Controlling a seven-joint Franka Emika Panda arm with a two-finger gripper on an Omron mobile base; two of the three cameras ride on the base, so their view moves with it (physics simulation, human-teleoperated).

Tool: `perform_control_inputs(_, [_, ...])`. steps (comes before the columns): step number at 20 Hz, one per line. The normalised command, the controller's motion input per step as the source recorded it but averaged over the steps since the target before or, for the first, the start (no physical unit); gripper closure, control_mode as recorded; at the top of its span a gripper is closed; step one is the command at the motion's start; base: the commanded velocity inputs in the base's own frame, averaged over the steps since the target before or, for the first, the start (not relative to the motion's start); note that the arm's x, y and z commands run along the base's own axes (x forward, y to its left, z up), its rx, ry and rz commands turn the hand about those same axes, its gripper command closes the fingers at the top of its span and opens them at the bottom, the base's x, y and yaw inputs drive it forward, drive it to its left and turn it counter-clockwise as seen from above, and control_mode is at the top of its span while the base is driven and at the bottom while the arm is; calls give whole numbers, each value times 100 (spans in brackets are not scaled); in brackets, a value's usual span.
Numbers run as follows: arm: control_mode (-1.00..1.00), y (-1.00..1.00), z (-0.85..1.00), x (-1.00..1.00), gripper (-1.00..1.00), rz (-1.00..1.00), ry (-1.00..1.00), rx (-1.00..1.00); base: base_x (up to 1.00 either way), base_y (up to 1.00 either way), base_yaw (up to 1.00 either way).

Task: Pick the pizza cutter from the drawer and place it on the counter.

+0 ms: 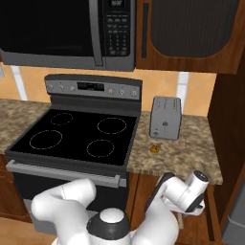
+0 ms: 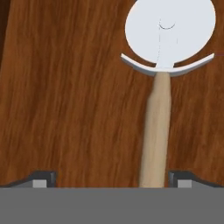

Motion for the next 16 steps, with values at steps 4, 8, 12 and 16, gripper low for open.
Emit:
perform_control_inputs(4, [-100, -32, -30, 14, -100, -3, 0, 0, 0, 0, 0])
perform_control_inputs(8, [-100, -14, -38, 22, -100, -3, 0, 0, 0, 0, 0])
perform_control_inputs(12, [-100, -14, -51, 7, -100, -1, 0, 0, 0, 0, 0])
perform_control_inputs(16, [-100, 8, -66, 1, 100, 0, 0, 0, 0, 0, 0])
